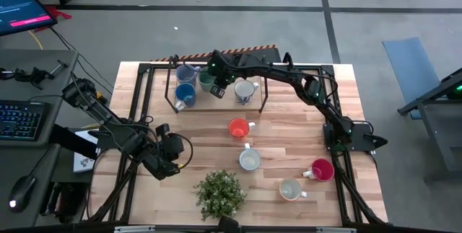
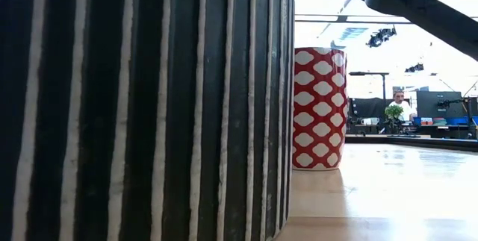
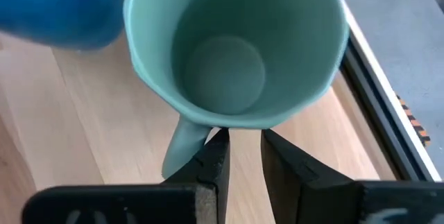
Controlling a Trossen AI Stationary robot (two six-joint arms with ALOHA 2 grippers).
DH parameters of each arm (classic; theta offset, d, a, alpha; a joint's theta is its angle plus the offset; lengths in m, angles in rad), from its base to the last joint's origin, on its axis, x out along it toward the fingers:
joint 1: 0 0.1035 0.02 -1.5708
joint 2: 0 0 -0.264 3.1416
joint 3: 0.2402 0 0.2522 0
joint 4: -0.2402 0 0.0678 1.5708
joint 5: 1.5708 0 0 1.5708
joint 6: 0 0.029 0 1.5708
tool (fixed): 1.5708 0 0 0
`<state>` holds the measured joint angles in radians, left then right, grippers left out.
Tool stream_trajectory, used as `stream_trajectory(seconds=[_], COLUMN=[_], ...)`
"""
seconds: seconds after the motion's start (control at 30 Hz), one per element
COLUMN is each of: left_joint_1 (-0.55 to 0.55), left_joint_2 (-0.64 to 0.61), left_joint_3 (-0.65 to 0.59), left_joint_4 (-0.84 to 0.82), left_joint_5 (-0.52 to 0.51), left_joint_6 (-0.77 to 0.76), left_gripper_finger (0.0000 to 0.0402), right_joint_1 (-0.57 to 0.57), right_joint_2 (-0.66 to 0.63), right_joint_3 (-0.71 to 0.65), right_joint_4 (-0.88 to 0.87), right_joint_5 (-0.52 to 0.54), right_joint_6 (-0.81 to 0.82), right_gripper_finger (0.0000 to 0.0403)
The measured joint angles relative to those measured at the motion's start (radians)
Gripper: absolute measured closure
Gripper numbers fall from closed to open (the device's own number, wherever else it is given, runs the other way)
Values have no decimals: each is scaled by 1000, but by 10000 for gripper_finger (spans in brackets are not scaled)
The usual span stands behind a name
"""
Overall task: Place coffee mugs
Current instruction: Put the green mug on the shelf, then adjust the white blue patterned mug on the shelf
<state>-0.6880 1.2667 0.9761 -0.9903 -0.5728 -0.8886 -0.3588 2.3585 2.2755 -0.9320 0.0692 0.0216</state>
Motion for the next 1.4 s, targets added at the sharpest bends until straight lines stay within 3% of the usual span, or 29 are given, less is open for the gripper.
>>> stream_trajectory(seconds=[0.6,0.77,1.07,1.4], left_joint_1=[0,0,0,0], left_joint_2=[0,0,-1,-1], left_joint_3=[0,0,0,0], left_joint_4=[20,20,20,20], left_joint_5=[0,0,0,-11], left_joint_6=[0,0,1,3], left_gripper_finger=[346,346,346,346], right_joint_1=[-2,3,30,128], right_joint_2=[-14,-38,-152,-174], right_joint_3=[3,83,55,54], right_joint_4=[0,-145,-311,-497], right_joint_5=[68,58,96,24], right_joint_6=[67,71,72,65], right_gripper_finger=[341,341,341,341])
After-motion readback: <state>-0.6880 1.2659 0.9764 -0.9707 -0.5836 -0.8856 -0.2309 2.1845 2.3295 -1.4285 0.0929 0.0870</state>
